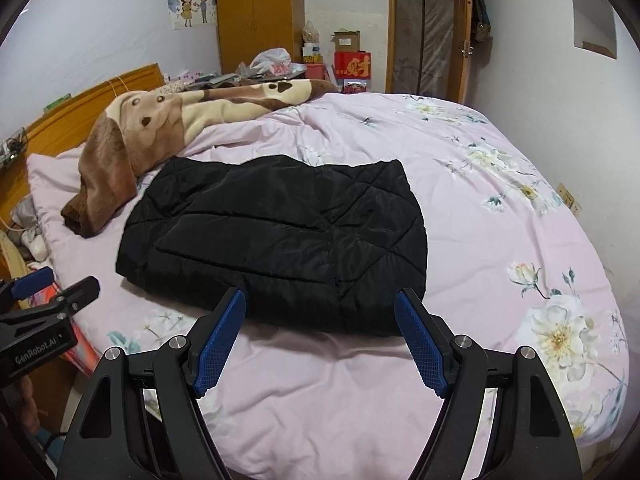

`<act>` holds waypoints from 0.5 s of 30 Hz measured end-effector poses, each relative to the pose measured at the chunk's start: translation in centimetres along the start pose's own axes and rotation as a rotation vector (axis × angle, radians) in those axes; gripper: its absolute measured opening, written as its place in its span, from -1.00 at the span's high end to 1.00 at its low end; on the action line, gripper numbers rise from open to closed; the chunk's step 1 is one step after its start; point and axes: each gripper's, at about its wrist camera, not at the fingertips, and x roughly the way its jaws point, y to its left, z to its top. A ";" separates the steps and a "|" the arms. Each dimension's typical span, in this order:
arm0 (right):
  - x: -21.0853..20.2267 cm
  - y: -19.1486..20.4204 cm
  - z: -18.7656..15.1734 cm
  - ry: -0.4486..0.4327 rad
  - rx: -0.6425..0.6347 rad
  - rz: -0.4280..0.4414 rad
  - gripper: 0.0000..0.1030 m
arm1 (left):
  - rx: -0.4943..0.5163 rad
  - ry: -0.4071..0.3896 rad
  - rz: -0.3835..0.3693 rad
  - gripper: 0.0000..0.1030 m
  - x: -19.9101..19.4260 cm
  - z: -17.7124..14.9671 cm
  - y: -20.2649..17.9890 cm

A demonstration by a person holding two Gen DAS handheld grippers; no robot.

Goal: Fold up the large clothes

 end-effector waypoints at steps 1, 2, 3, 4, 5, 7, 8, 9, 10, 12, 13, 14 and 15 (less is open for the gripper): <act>-0.3 0.0 -0.1 -0.009 -0.001 -0.004 -0.49 | -0.006 -0.005 -0.007 -0.56 -0.4 -0.1 0.0; -0.5 0.1 -0.1 -0.014 0.000 -0.004 -0.49 | -0.012 -0.011 -0.016 -0.56 -0.7 -0.1 -0.1; -0.7 0.1 -0.2 -0.016 0.001 -0.006 -0.49 | -0.015 -0.015 -0.026 -0.56 -0.9 -0.2 -0.2; -0.9 0.1 -0.3 -0.017 0.002 -0.008 -0.49 | -0.018 -0.018 -0.036 -0.56 -1.1 -0.2 -0.2; -1.1 0.2 -0.3 -0.019 0.004 -0.008 -0.49 | -0.020 -0.021 -0.036 -0.56 -1.2 -0.3 -0.3; -1.4 0.3 -0.5 -0.023 0.005 -0.001 -0.50 | -0.008 -0.032 -0.025 -0.56 -1.5 -0.4 -0.6; -1.6 0.4 -0.6 -0.027 -0.001 -0.001 -0.49 | -0.006 -0.033 -0.035 -0.56 -1.6 -0.5 -0.6; -1.7 0.5 -0.6 -0.031 -0.008 -0.005 -0.50 | -0.008 -0.033 -0.040 -0.56 -1.6 -0.6 -0.7; -1.8 0.6 -0.7 -0.035 -0.011 -0.007 -0.49 | -0.012 -0.031 -0.045 -0.56 -1.6 -0.7 -0.7; -2.0 0.7 -0.8 -0.040 -0.008 -0.008 -0.50 | -0.014 -0.033 -0.038 -0.56 -1.7 -0.9 -0.8; -2.1 0.7 -0.8 -0.040 -0.006 -0.003 -0.49 | -0.012 -0.033 -0.038 -0.56 -1.6 -1.1 -0.9; -2.1 0.7 -0.9 -0.040 -0.007 -0.001 -0.49 | -0.011 -0.030 -0.035 -0.56 -1.6 -1.2 -0.9; -2.1 0.8 -0.9 -0.042 -0.008 -0.002 -0.49 | -0.007 -0.031 -0.031 -0.56 -1.7 -1.2 -1.0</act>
